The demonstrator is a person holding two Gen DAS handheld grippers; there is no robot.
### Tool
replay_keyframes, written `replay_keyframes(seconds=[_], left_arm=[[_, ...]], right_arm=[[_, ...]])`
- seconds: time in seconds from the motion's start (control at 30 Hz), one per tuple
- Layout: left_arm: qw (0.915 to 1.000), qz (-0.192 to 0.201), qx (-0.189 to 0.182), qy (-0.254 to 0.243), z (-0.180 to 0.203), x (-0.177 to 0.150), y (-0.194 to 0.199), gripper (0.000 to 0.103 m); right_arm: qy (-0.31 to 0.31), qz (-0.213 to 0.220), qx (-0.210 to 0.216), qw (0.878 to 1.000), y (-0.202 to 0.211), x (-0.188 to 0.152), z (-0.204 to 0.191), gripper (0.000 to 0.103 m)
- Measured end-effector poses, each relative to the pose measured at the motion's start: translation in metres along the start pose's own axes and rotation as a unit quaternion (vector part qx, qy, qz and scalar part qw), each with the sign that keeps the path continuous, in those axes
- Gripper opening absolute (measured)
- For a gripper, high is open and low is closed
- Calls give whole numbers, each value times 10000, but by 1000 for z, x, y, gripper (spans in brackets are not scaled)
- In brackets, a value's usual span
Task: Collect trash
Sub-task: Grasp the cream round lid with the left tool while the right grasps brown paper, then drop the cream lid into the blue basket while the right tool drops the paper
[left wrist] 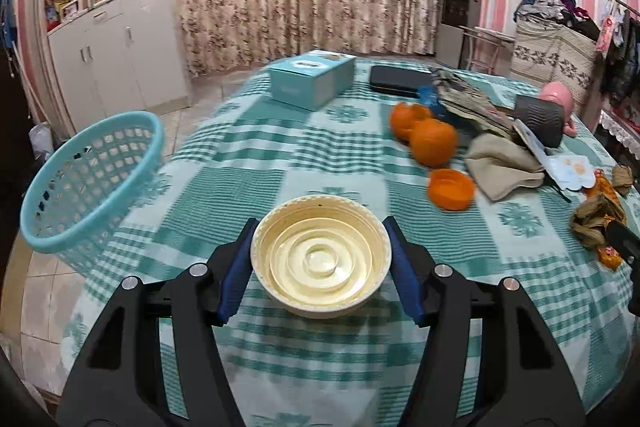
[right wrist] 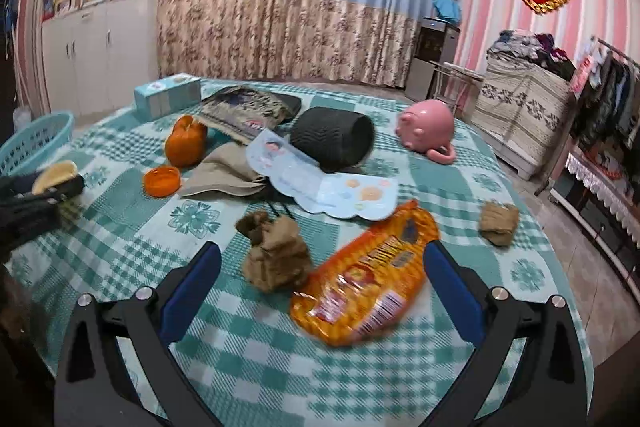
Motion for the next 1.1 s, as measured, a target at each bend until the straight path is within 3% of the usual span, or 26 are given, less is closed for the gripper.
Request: replay_keyframes(seconds=[0.2,0.27,0.33,0.53,0.83,1.1], left_arm=[[9998,23,35,202,-18,5,3,60],[9997,94,53,213,-23,11,6,60],[9995,166,52,260,-26,15,10,60],[9990,288,94,316,-39,26,18,60],[9981,429,179,400,-70,40,31,60],[9961,563,282,613,-118,57,37,60]], right_arm=[[114,-229,193,9995,-16,-1,-18,96],[157,-350,295,9988,-21,-3,-24,81],[191,-448,404,9980,-24,-5,-28,59],[253,-409,542,9974,-21,-2,-37,38],[121,10,756,9971,1,38,-45,38],[121,160,1184,9928,3,71,-84,38]])
Point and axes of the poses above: each gripper's, at about its wrist camera, not at the fingertips, and y roughly against the way its jaws point, z to its right, x to its top, the point moved 8 cm from there along -y, roughly the way its jaws point, and after that the axes turned 10 degrees about -x, right-handed, at the moved point
